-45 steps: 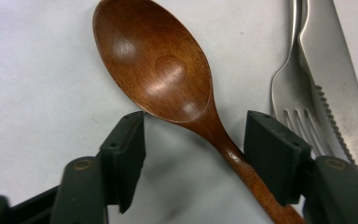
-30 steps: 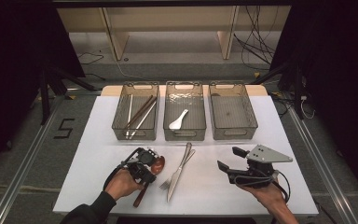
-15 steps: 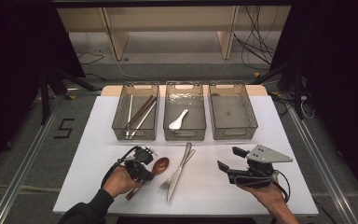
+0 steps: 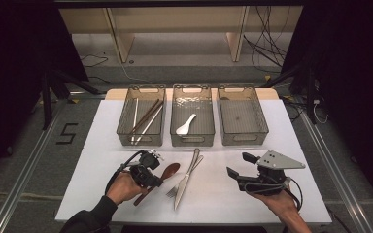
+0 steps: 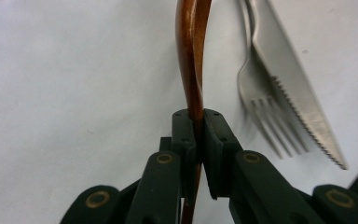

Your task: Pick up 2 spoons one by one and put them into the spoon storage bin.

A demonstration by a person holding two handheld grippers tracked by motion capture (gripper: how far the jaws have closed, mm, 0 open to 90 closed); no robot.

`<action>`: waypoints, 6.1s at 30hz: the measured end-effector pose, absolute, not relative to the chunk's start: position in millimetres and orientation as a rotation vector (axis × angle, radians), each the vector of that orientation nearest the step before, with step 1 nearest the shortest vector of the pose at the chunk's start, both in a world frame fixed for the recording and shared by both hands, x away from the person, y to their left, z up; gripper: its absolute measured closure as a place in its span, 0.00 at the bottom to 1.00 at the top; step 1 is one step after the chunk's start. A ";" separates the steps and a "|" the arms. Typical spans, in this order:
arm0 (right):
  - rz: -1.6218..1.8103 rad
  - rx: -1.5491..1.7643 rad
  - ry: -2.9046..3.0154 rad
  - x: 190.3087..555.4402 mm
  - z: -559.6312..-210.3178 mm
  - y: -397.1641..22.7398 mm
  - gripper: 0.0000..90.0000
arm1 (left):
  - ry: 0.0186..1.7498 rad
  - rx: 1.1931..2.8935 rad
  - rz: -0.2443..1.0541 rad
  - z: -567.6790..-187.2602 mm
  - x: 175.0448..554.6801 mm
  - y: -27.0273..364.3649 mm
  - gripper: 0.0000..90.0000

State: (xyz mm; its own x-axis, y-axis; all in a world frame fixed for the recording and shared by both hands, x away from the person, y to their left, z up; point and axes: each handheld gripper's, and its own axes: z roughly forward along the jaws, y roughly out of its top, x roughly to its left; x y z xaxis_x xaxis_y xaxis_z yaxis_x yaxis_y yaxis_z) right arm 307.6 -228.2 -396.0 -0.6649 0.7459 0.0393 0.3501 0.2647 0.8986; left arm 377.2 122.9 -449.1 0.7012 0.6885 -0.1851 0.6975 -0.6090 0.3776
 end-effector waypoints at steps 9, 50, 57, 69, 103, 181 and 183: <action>1.366 0.997 2.151 308.2 -396.7 -227.9 0.32 | 1.071 2.386 0.011 -433.6 382.1 129.5 0.93; 1.372 1.012 2.148 310.5 -398.6 -230.1 0.32 | 0.985 2.139 0.163 -361.2 464.1 96.1 0.93; 1.373 1.011 2.148 310.4 -398.5 -230.1 0.32 | 1.004 2.115 0.184 -359.3 484.9 85.5 0.93; 1.374 1.008 2.151 310.9 -398.8 -230.4 0.32 | 1.054 2.105 0.221 -353.6 519.7 74.6 0.93; 1.377 1.006 2.154 311.1 -399.3 -230.6 0.32 | 1.069 2.073 0.280 -364.5 553.5 55.6 0.92; 1.372 1.012 2.154 310.3 -400.4 -230.6 0.32 | 1.083 2.122 0.202 -402.8 418.9 94.1 0.29; 1.373 1.011 2.154 310.2 -400.3 -230.4 0.32 | 1.088 2.116 0.205 -403.7 416.7 95.5 0.28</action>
